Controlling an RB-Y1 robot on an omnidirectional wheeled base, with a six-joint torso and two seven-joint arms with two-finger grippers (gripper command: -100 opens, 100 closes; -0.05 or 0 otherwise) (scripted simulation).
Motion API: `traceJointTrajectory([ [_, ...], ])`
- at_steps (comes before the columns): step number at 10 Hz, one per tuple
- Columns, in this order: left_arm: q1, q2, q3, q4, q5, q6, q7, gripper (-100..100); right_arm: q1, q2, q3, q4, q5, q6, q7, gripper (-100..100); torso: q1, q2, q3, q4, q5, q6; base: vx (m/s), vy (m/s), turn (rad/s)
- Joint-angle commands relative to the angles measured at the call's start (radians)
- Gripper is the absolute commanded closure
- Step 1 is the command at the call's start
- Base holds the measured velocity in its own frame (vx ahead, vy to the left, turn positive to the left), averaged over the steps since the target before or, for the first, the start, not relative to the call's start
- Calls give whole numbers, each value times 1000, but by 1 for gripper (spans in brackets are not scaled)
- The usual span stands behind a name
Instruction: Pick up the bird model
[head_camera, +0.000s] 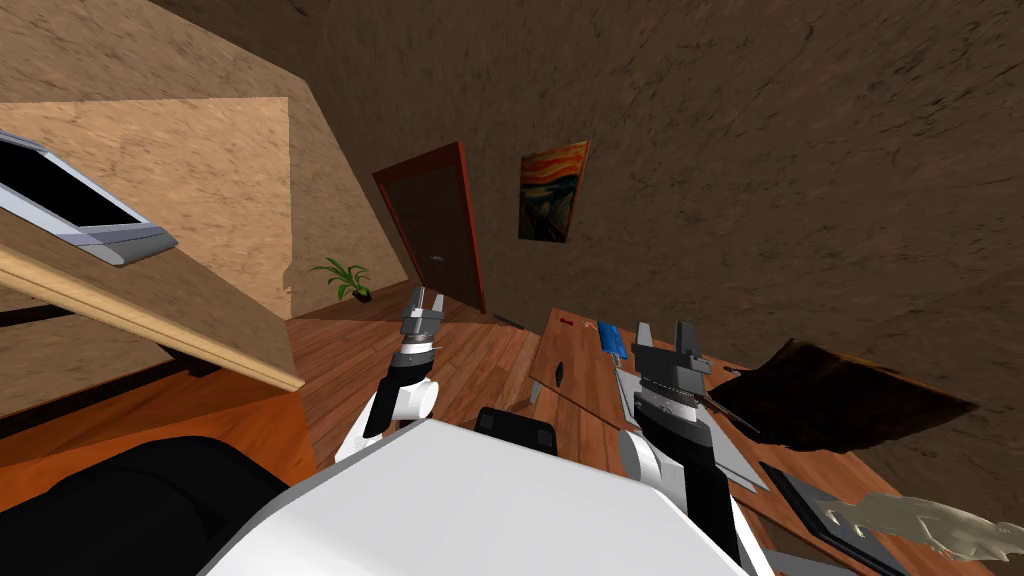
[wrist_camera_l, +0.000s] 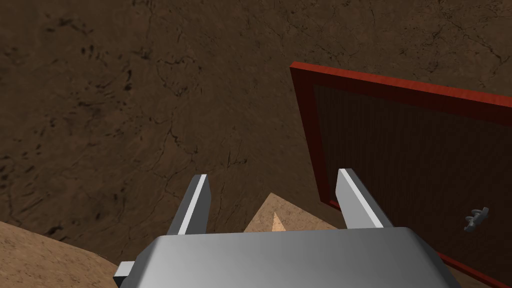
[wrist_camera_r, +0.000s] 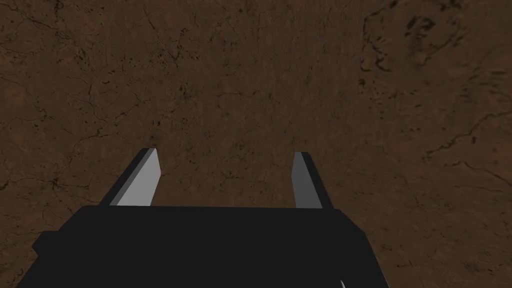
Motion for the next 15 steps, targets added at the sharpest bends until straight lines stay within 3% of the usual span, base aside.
traceJointTrajectory([
  [1, 0, 0, 0, 0, 0, 0, 0, 0, -6, -24, -4, 31, -27, 26, -16, -100, 0, 0, 0, 0, 0, 0, 52, 64, 41],
  [5, 0, 0, 0, 0, 0, 0, 0, 0, -20, -70, -18, 115, -95, 92, -57, -100, 7, -4, -2, -1, 1, 0, 61, 107, 25],
  [9, 0, 0, 0, 0, 0, 0, 0, 0, -43, -127, -43, 244, -199, 189, -120, -100, 8, -4, -2, -1, 2, 0, 49, 121, 38],
  [10, 0, 0, 0, 0, 0, 0, 0, 0, -43, -127, -43, 249, -199, 189, -120, -100, 8, -4, -3, -1, 2, 0, 42, 93, 6],
  [12, 0, 0, 0, 0, 0, 0, 0, 0, -58, -159, -60, 326, -261, 248, -157, -100, 5, -3, -2, -1, 1, 0, 46, 93, 48],
  [15, 0, 0, 0, 0, 0, 0, 0, 0, -66, -175, -70, 380, -295, 279, -177, -100, 5, -3, -2, -1, 1, 0, 44, 66, 22],
])
